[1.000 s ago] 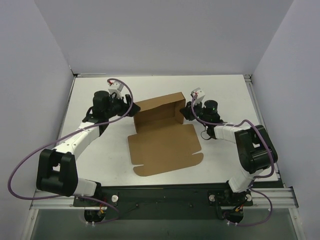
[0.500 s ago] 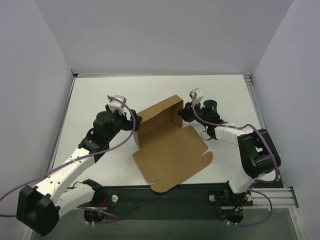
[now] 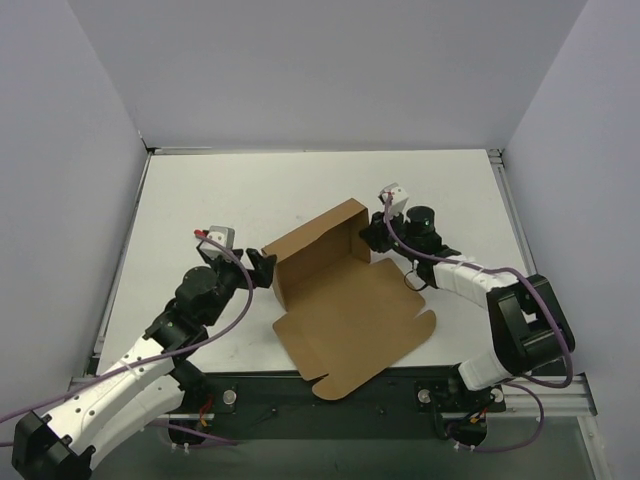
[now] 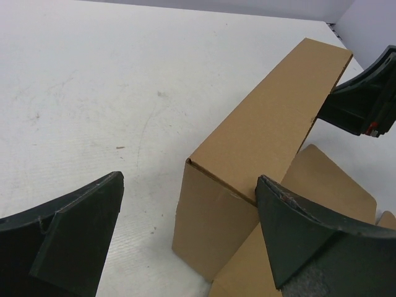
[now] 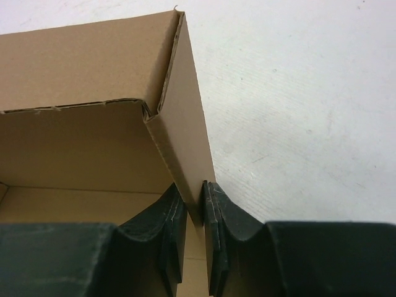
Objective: Fold the paper box
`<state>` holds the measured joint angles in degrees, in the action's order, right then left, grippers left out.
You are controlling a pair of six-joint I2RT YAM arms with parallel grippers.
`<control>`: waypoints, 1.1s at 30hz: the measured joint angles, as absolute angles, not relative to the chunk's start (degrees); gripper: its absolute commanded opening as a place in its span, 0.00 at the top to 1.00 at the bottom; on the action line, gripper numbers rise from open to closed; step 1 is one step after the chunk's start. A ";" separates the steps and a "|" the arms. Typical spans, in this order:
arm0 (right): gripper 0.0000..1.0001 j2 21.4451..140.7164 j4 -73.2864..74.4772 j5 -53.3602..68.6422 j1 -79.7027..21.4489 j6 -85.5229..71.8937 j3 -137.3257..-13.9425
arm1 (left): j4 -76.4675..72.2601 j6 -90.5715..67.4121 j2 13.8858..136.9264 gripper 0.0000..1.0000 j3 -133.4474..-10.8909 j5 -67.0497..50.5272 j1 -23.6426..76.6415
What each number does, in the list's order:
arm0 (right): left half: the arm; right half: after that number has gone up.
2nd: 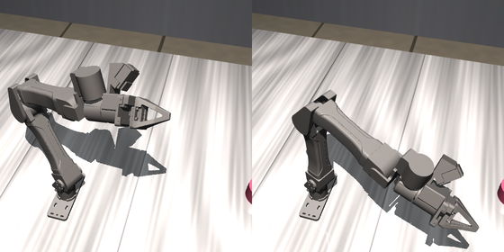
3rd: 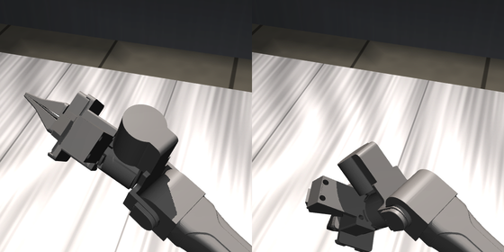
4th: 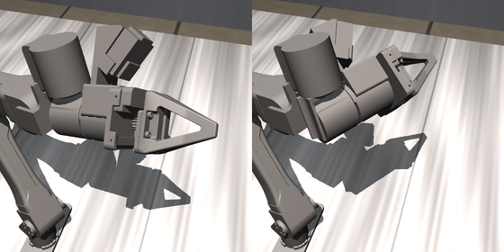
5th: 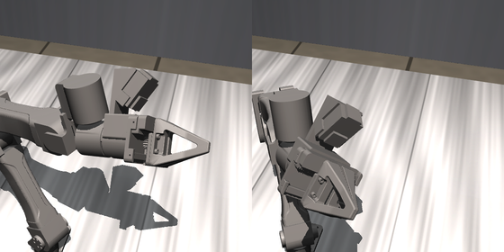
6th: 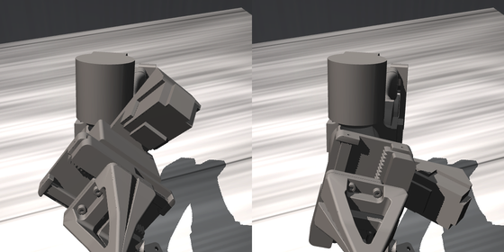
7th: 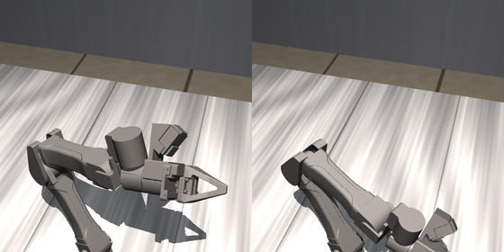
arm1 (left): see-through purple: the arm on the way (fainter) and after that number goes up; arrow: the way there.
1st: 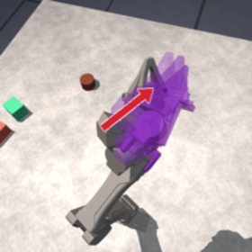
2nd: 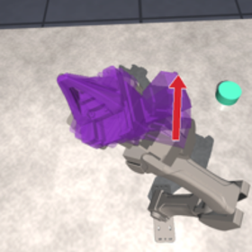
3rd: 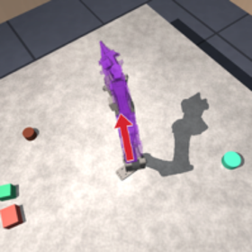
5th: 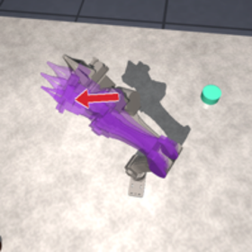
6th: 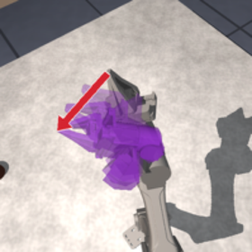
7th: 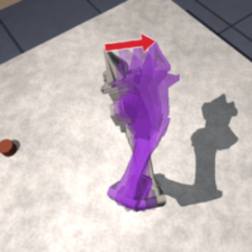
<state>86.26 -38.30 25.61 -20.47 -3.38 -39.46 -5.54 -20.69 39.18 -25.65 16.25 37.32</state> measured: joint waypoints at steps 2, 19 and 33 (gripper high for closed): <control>0.96 84.99 -37.67 24.60 -20.47 -3.38 -38.72 | -5.63 -20.71 38.79 0.03 -25.56 16.62 37.41; 0.96 78.41 -29.54 15.27 -20.45 -4.10 -36.51 | -8.23 -19.40 37.50 0.03 -27.99 10.52 37.39; 0.95 76.95 -25.56 12.60 -20.45 -6.02 -36.53 | -10.48 -17.21 54.50 0.27 -25.85 6.59 38.00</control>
<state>76.95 -25.56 12.60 -20.45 -6.02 -36.53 -10.48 -17.21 54.50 -25.85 6.59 38.00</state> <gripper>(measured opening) 0.130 0.842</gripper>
